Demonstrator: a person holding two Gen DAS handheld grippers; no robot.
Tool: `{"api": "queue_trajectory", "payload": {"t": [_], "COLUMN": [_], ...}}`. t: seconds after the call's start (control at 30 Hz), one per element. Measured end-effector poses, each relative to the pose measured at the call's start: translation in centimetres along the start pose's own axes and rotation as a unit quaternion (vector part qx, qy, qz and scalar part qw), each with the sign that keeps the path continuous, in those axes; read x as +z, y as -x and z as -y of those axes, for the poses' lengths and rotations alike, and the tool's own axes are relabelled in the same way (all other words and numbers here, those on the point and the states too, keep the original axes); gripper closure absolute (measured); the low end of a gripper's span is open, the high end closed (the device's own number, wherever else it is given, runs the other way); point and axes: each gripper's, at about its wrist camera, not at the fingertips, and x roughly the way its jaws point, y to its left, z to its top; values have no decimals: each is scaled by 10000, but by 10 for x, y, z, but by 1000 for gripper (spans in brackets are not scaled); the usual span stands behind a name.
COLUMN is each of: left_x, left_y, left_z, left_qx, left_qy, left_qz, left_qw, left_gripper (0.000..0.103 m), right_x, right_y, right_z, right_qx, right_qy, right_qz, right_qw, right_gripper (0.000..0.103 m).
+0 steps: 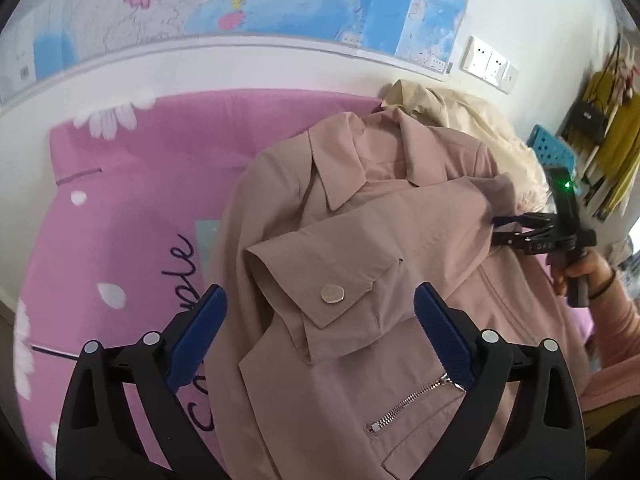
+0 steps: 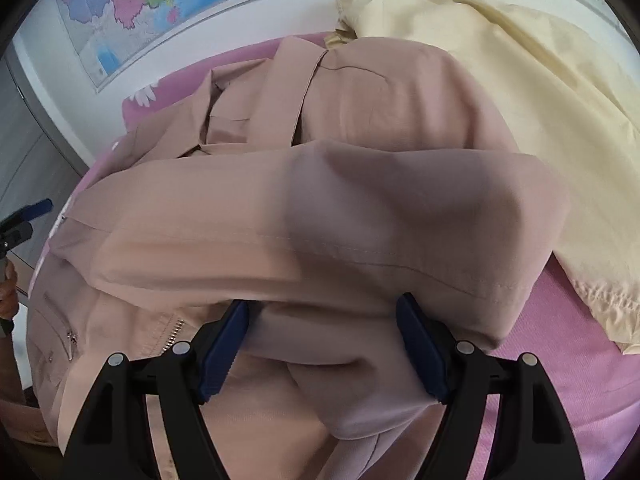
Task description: Fold large clothes
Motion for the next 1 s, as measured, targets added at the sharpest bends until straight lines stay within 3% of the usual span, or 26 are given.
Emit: {"api": "queue_trajectory", "payload": {"t": [0.17, 0.23, 0.3, 0.33, 0.4, 0.43, 0.57, 0.63, 0.67, 0.7, 0.73, 0.9, 1.0], "left_x": [1, 2, 5, 7, 13, 17, 26, 24, 22, 20, 18, 16, 18], "left_y": [-35, -48, -61, -65, -68, -67, -58, -62, -63, -63, -61, -39, -22], "left_z": [9, 13, 16, 16, 15, 14, 17, 15, 15, 14, 13, 8, 3], "left_qx": [-128, -126, 67, 104, 190, 260, 656, 652, 759, 937, 1088, 881, 701], "left_qy": [-156, -224, -272, -294, -219, -212, -341, -387, -459, -517, -571, -491, -376], "left_qz": [-499, -645, -727, -711, -627, -575, -301, -486, -533, -518, -465, -223, -14], "left_qw": [9986, 9976, 9970, 9970, 9976, 9978, 9968, 9959, 9946, 9929, 9913, 9947, 9968], "left_gripper": [10, 18, 48, 69, 89, 94, 93, 69, 59, 43, 35, 18, 16], "right_x": [1, 0, -1, -2, -2, -2, 2, 5, 7, 8, 9, 13, 11], "right_y": [2, 4, 6, 7, 12, 15, 34, 41, 40, 39, 35, 9, 14], "right_z": [-5, -6, -6, -6, -6, -6, -13, -18, -20, -21, -20, 8, 24], "right_qx": [2, 43, 72, 107, 194, 246, 388, 469, 465, 460, 377, 150, 385], "right_qy": [72, 45, 22, 9, -4, -12, 81, 177, 200, 232, 223, -354, -892], "right_qz": [-46, -34, -18, -11, 32, 55, 301, 441, 469, 466, 452, 196, 199], "right_qw": [10000, 10000, 10000, 9999, 9998, 9997, 9988, 9978, 9976, 9976, 9980, 9991, 9951], "right_gripper": [24, 23, 23, 23, 23, 23, 23, 23, 22, 22, 22, 26, 29]}}
